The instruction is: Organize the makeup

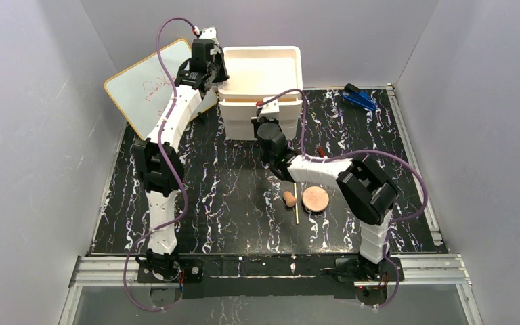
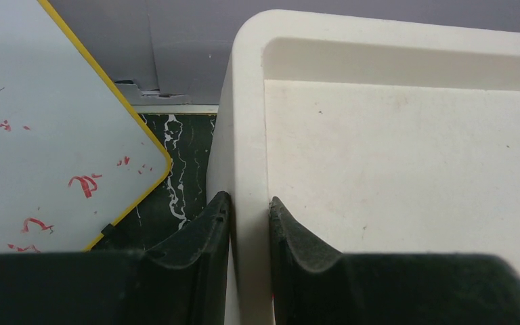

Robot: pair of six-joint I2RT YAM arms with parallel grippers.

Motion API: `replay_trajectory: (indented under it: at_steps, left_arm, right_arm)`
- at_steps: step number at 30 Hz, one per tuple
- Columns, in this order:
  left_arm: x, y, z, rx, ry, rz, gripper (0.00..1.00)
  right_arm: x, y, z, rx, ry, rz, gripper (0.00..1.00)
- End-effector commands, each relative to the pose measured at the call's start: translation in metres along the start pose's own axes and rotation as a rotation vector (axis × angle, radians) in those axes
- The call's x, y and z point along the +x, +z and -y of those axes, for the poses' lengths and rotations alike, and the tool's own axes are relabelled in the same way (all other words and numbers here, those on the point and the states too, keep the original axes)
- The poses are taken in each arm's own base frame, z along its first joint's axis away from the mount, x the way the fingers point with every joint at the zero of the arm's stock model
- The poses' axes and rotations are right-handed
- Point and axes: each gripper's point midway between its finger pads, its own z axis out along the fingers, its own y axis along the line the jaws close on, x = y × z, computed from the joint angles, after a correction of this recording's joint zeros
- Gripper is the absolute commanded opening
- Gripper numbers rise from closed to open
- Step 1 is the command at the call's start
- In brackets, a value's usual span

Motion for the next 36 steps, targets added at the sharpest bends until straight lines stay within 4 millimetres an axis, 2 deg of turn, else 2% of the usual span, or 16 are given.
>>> replay_trajectory:
  at_steps: [1, 11, 20, 21, 25, 26, 28, 31, 34, 36]
  left_arm:
    - [-0.046, -0.03, 0.025, 0.106, -0.016, 0.092, 0.0]
    - [-0.04, -0.025, 0.022, 0.083, -0.021, 0.079, 0.0]
    - [-0.04, -0.024, 0.019, 0.071, -0.02, 0.077, 0.0]
    - [-0.04, -0.024, 0.019, 0.07, -0.02, 0.076, 0.0]
    - [-0.039, -0.023, 0.02, 0.071, -0.019, 0.073, 0.0]
    - [-0.039, -0.023, 0.019, 0.069, -0.02, 0.074, 0.0]
    - [-0.038, -0.022, 0.018, 0.066, -0.018, 0.072, 0.0]
    - [-0.037, -0.021, 0.016, 0.053, -0.018, 0.069, 0.0]
    - [-0.036, -0.019, 0.013, 0.032, -0.025, 0.068, 0.0]
    - [-0.035, -0.018, 0.01, 0.014, -0.027, 0.064, 0.0]
  right_arm:
    - [-0.006, -0.035, 0.003, 0.061, 0.011, 0.006, 0.01]
    - [0.025, -0.106, -0.032, 0.013, 0.035, -0.085, 0.01]
    - [0.041, -0.142, -0.042, 0.025, 0.035, -0.157, 0.01]
    - [0.041, -0.145, -0.042, 0.027, 0.035, -0.164, 0.05]
    - [0.038, -0.159, -0.044, -0.024, 0.028, -0.206, 0.75]
    - [0.035, -0.162, -0.044, -0.046, 0.032, -0.212, 0.83]
    - [0.03, -0.169, -0.041, -0.073, 0.031, -0.218, 0.89]
    - [0.021, -0.181, -0.027, -0.08, 0.029, -0.221, 0.92]
    - [0.013, -0.198, -0.002, -0.052, 0.038, -0.225, 0.92]
    - [0.01, -0.209, 0.022, -0.012, 0.058, -0.227, 0.91]
